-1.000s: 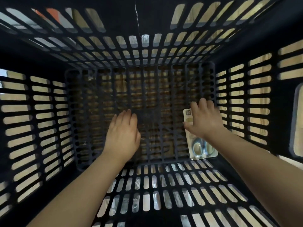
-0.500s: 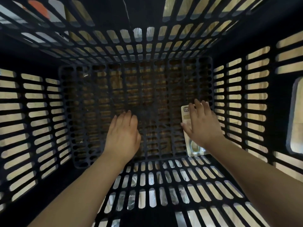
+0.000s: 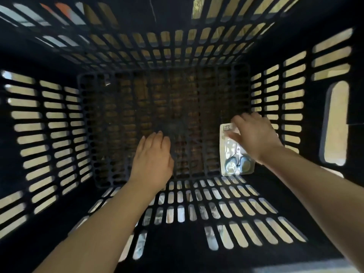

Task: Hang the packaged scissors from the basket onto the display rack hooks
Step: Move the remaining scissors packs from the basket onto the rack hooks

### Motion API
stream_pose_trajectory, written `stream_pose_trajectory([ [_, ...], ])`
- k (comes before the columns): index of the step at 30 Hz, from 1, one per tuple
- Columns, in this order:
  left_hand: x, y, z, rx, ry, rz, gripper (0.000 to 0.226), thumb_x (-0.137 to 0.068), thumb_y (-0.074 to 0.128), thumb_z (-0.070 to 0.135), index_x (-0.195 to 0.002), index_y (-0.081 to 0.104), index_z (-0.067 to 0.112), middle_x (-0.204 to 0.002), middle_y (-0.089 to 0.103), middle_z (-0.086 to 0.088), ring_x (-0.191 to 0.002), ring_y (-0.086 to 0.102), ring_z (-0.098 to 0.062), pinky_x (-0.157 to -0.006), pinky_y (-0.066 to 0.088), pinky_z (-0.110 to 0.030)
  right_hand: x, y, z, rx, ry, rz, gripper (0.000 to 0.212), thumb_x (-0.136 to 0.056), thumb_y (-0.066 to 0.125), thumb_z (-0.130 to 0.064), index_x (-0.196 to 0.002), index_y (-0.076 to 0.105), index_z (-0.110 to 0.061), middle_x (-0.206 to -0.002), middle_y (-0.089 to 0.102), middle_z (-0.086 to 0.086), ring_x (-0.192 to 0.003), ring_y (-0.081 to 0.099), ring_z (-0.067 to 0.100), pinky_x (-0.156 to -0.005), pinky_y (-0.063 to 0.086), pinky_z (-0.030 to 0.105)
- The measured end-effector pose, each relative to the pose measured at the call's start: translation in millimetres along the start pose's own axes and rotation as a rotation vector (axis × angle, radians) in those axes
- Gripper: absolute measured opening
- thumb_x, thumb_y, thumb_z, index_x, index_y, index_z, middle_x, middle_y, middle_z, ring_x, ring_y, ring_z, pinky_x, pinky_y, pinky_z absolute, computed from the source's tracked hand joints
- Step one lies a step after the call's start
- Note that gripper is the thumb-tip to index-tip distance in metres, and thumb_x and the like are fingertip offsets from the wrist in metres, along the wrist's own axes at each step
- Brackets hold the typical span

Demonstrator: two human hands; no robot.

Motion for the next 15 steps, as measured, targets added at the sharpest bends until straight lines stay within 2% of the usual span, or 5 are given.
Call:
stream_pose_trajectory([
  [4,21,-22,2,0.005,-0.012,-0.018,0.045,-0.097,0.04,0.021,-0.138,0.038,0.005,-0.148,0.034,-0.013,-0.139,0.026,-0.025,-0.118,0.008,-0.037,23,-19,-17,-0.09,-0.051,-0.083,0.023,-0.1,0.035,-0.028,-0.108,0.052,-0.015,-0.102,0.058,0.005,-0.094,0.052,0.024,-0.082,0.041,0.038],
  [8,44,-63,4,0.052,-0.029,-0.016,0.044,-0.098,0.038,0.023,-0.139,0.037,0.007,-0.148,0.033,-0.01,-0.14,0.026,-0.022,-0.117,0.008,-0.035,53,-46,-38,-0.21,-0.07,-0.069,0.01,-0.094,0.047,-0.01,-0.102,0.049,-0.015,-0.094,0.052,0.004,-0.089,0.05,0.024,-0.069,0.04,0.034],
  [10,60,-91,4,0.104,-0.05,-0.002,0.042,-0.098,0.04,0.021,-0.137,0.041,0.006,-0.146,0.038,-0.01,-0.137,0.031,-0.023,-0.116,0.014,-0.034,62,-75,-52,-0.269,-0.091,-0.04,0.013,-0.091,0.051,-0.004,-0.099,0.048,-0.014,-0.093,0.051,0.005,-0.086,0.051,0.027,-0.068,0.043,0.037],
  [13,83,-151,8,0.167,-0.022,0.117,0.031,-0.088,0.058,0.012,-0.116,0.059,-0.001,-0.121,0.059,-0.016,-0.114,0.055,-0.032,-0.101,0.041,-0.037,74,-149,-80,-0.359,-0.156,0.045,0.006,-0.096,0.044,-0.011,-0.1,0.05,-0.012,-0.092,0.05,0.006,-0.085,0.05,0.027,-0.069,0.041,0.037],
  [15,98,-199,11,0.176,-0.024,0.145,0.036,-0.091,0.053,0.016,-0.125,0.054,0.003,-0.129,0.054,-0.011,-0.121,0.05,-0.026,-0.104,0.037,-0.032,84,-210,-101,-0.391,-0.219,0.086,0.013,-0.1,0.039,-0.02,-0.102,0.051,-0.014,-0.092,0.052,0.007,-0.085,0.051,0.028,-0.068,0.037,0.035],
])
Point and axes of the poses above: each hand's wrist, its own x-axis away from the middle knuckle, its own y-axis out of the palm, z = x × y, the point moved 10 cm from there along -x, towards the middle knuckle
